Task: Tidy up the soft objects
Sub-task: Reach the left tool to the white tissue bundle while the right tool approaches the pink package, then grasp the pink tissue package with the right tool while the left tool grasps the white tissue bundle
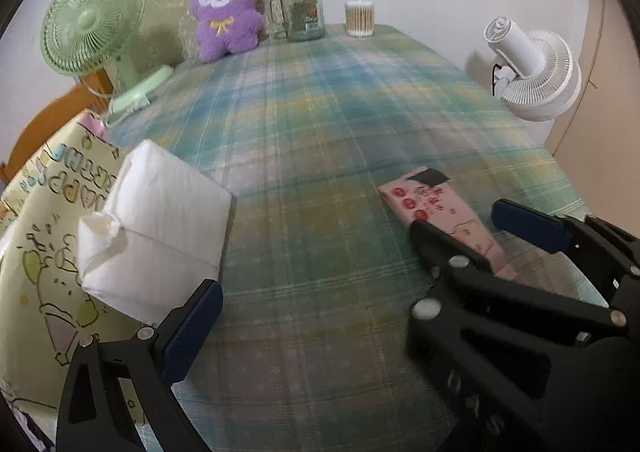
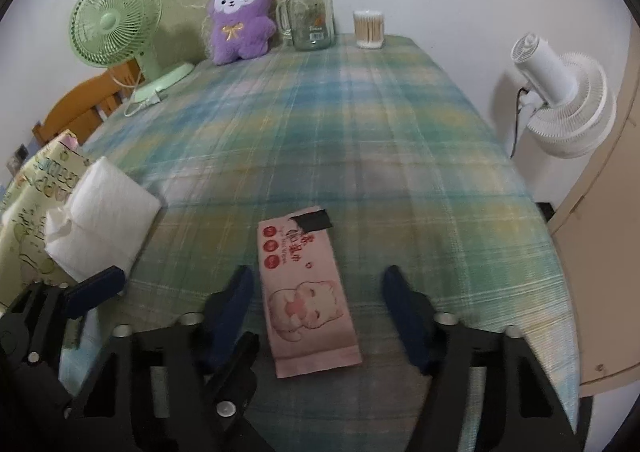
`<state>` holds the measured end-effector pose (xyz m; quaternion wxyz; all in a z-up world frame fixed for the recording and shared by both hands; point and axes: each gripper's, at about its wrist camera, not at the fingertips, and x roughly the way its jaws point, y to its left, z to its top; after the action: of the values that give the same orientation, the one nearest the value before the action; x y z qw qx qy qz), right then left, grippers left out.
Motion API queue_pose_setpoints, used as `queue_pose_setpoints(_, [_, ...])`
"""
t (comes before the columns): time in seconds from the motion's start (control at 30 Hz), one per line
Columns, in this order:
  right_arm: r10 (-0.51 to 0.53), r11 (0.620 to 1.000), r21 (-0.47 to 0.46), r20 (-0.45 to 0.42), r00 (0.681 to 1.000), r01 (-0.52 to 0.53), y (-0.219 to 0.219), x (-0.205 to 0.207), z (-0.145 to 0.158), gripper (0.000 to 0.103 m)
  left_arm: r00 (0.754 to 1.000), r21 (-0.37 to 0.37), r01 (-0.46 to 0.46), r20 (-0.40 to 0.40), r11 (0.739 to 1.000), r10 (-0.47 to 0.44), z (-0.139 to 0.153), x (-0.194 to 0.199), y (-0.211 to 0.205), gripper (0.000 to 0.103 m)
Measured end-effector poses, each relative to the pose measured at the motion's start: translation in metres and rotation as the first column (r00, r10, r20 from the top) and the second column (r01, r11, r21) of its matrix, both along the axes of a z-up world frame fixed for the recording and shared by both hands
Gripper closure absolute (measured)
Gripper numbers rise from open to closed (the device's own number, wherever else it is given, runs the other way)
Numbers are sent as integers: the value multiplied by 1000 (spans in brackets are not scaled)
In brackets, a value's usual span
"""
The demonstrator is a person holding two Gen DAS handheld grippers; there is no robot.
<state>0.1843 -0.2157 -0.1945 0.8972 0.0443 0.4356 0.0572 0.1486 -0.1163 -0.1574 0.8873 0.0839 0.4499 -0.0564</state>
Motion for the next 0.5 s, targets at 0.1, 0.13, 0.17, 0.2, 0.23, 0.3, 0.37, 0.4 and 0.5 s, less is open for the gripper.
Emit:
queue_pose_setpoints(0.1, [-8, 1000, -13, 2, 1000, 8, 0, 0, 1, 61, 1000, 4, 3, 5, 1000, -3, 1, 0, 0, 1])
queue_pose_setpoints(0.13, [-8, 1000, -8, 1, 1000, 8, 0, 0, 1, 62, 1000, 5, 3, 8, 1000, -3, 2, -1, 0, 2])
queue_pose_setpoints(0.17, [-4, 1000, 3, 2, 1000, 4, 0, -1, 3, 62, 1000, 6, 2, 14, 1000, -2, 4, -2, 0, 2])
queue_pose_setpoints(0.2, [-2, 1000, 7, 5, 1000, 2, 0, -1, 4, 63, 1000, 7, 1, 23, 1000, -1, 5, -2, 1, 2])
queue_pose_setpoints(0.23, [-4, 1000, 7, 13, 1000, 4, 1, -2, 6, 63, 999, 8, -5, 36, 1000, 5, 8, -4, 2, 2])
queue_pose_setpoints(0.3, [-9, 1000, 3, 40, 999, 8, 2, -4, 13, 63, 996, 19, -33, 78, 999, 31, 15, -6, 3, 2])
queue_pose_setpoints(0.37, [-11, 1000, -3, 63, 998, 11, 3, -5, 20, 63, 991, 21, -74, 115, 997, 71, 22, -8, 6, 2])
queue_pose_setpoints(0.4, [-9, 1000, -5, 72, 997, 9, 4, -5, 24, 62, 988, 19, -92, 125, 996, 89, 24, -8, 8, 2])
queue_pose_setpoints(0.5, [-2, 1000, -3, 82, 997, 2, 6, -5, 29, 62, 986, -7, -111, 124, 994, 111, 28, -7, 13, 2])
